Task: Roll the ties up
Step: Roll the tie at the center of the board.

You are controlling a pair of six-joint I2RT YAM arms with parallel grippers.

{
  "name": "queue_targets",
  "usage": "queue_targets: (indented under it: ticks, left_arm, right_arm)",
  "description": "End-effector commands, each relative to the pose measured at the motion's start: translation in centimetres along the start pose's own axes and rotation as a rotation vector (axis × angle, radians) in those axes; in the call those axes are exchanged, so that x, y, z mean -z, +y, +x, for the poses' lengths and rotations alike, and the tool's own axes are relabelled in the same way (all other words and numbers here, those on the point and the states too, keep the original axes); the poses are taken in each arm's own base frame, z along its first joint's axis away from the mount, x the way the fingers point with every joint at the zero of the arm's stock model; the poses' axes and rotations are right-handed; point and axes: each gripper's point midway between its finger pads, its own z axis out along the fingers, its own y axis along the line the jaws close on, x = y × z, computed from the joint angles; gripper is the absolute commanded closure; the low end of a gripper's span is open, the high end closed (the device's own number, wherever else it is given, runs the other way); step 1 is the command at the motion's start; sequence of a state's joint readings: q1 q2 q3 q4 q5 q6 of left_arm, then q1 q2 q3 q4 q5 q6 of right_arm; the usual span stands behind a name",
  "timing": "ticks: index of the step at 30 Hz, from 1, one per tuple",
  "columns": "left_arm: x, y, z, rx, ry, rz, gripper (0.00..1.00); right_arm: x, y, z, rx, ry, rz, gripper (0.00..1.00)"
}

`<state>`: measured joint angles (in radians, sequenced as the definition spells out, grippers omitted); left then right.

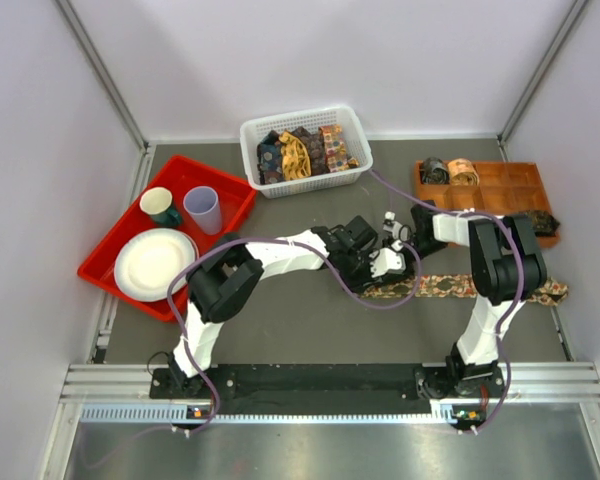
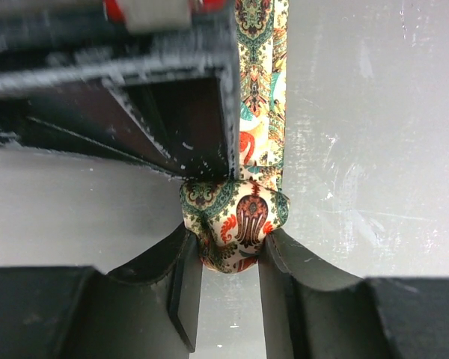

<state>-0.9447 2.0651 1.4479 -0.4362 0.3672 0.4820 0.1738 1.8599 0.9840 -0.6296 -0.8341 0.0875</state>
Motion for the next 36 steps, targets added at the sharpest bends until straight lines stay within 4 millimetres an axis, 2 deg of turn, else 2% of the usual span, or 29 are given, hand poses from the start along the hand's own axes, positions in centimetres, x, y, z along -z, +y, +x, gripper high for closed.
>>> queue_targets:
  ticks: [1,4,11,19,25,28,31,32,34,35,36]
  left_arm:
    - [-1.9,-1.1,8.3,0.035,0.282,0.021,0.74]
    - [-1.8,-1.1,8.5,0.032,0.293,0.021,0.74]
    - [-2.0,-1.0,8.5,0.033,0.294,0.023,0.74]
    - [-2.0,-1.1,8.7,0.036,0.299,0.026,0.75]
    - [-1.9,-1.2,8.5,0.035,0.293,0.03,0.74]
    - [-2.0,-1.1,8.4,0.034,0.291,0.03,0.74]
    - [-1.9,-1.2,8.2,0.036,0.285,0.034,0.74]
    - [-1.9,-1.2,8.2,0.035,0.284,0.033,0.74]
    - [-2.0,-1.3,8.3,0.038,0.284,0.036,0.73]
    - [-1.9,-1.3,8.2,0.038,0.281,0.038,0.73]
    - [-1.9,-1.3,8.2,0.04,0.279,0.038,0.72]
  right_arm:
    - [2.5,2.2,-0.8,0.083,-0.042,-0.051,0.75]
    - [3.3,2.3,-0.5,0.095,-0.054,-0.07,0.73]
    - [3.5,3.6,0.2,0.088,-0.061,-0.174,0.55]
    - [4.4,4.1,0.1,0.102,-0.081,-0.186,0.55]
    - [2.6,3.2,0.4,0.099,-0.059,-0.163,0.54]
    - [1.7,2.8,0.1,0.078,-0.06,-0.147,0.57]
    - [1.2,2.0,-0.3,0.073,-0.071,-0.118,0.67]
    - [1.1,1.5,-0.4,0.079,-0.075,-0.091,0.76]
    - [1.0,1.0,-0.5,0.089,-0.067,-0.076,0.84]
    - [1.0,0.6,-0.5,0.088,-0.066,-0.055,0.96]
    - [1.0,0.4,-0.6,0.094,-0.067,-0.044,1.0]
